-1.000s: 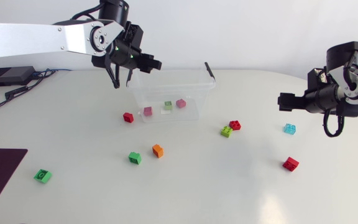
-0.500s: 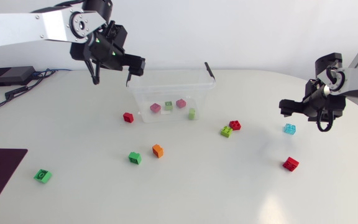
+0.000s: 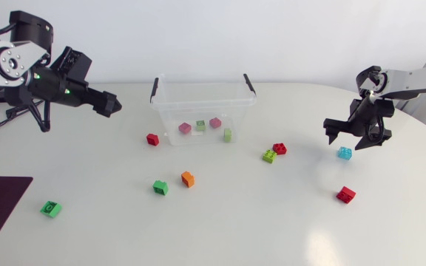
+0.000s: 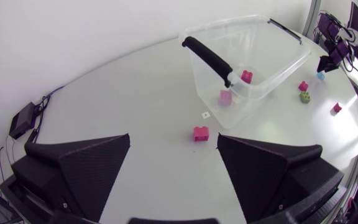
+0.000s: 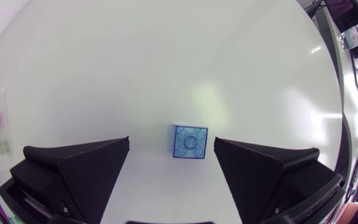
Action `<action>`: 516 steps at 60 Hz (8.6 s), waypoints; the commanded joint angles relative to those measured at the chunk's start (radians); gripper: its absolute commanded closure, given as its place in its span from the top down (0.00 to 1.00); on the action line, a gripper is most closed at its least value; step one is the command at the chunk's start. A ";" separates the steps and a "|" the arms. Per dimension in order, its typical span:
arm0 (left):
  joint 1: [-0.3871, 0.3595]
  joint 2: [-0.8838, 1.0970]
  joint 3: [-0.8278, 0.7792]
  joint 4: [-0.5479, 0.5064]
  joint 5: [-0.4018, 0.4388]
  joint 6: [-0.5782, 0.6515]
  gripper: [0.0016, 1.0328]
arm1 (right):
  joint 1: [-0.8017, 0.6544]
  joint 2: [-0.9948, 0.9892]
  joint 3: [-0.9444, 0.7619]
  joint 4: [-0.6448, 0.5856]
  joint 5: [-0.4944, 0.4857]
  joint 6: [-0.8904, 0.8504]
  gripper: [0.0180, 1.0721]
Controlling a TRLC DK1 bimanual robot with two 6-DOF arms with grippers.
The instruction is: Pick up the duplo bricks and place them in the container
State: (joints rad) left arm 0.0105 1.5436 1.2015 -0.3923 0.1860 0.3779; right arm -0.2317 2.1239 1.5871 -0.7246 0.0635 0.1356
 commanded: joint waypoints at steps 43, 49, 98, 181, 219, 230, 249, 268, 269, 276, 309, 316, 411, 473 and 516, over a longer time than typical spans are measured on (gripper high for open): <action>0.042 0.191 -0.240 0.360 0.043 0.061 0.95 | -0.061 0.113 0.077 -0.096 -0.065 0.027 0.22; 0.029 0.219 -0.235 0.365 0.041 0.052 0.95 | -0.051 0.068 0.037 -0.091 -0.068 0.021 0.21; -0.086 0.543 -0.114 0.635 0.112 -0.086 0.95 | 0.262 -0.484 -0.081 -0.119 -0.133 0.015 0.19; -0.141 -0.017 -0.244 0.366 0.098 -0.112 0.27 | 0.660 -0.094 0.313 0.165 -0.093 -0.005 0.22; -0.280 0.194 0.267 0.000 0.020 -0.114 0.27 | 0.643 -0.311 0.160 -0.013 0.006 -0.054 0.93; -0.290 0.302 0.391 -0.037 0.013 -0.114 0.27 | 0.566 -0.446 -0.047 -0.004 -0.001 -0.074 0.93; -0.311 0.487 0.684 -0.206 -0.010 -0.119 0.42 | 0.443 -0.432 -0.208 0.016 -0.010 -0.139 0.93; -0.311 0.405 0.696 -0.301 -0.010 -0.111 0.95 | 0.393 -0.157 -0.045 -0.038 0.002 -0.140 0.93; -0.311 0.401 0.695 -0.301 -0.010 -0.111 0.95 | 0.390 -0.143 -0.038 -0.036 0.002 -0.140 0.92; -0.320 0.271 0.584 -0.307 -0.025 -0.108 0.95 | 0.373 -0.056 0.013 -0.030 0.018 -0.146 0.92; -0.307 -0.066 -0.002 -0.387 -0.080 -0.068 0.95 | 0.388 0.085 0.053 -0.029 0.030 -0.162 0.90; -0.317 -0.063 -0.077 -0.379 -0.089 -0.073 0.95 | 0.399 0.087 0.036 -0.013 0.030 -0.168 0.89; -0.469 0.199 -0.175 -0.168 -0.218 -0.321 0.25 | 0.646 -0.269 0.220 -0.162 0.039 -0.097 0.19; -0.382 0.021 0.162 -0.120 -0.148 -0.249 0.25 | 0.700 -0.125 0.367 0.008 0.044 -0.059 0.91; -0.357 0.363 0.455 0.110 -0.089 -0.277 0.79 | 0.545 -0.506 -0.483 0.274 -0.103 -0.381 0.91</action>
State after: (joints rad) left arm -0.3489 1.8729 1.6138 -0.2958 0.0929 0.1120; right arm 0.3481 1.5795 1.1263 -0.4721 -0.0235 -0.1734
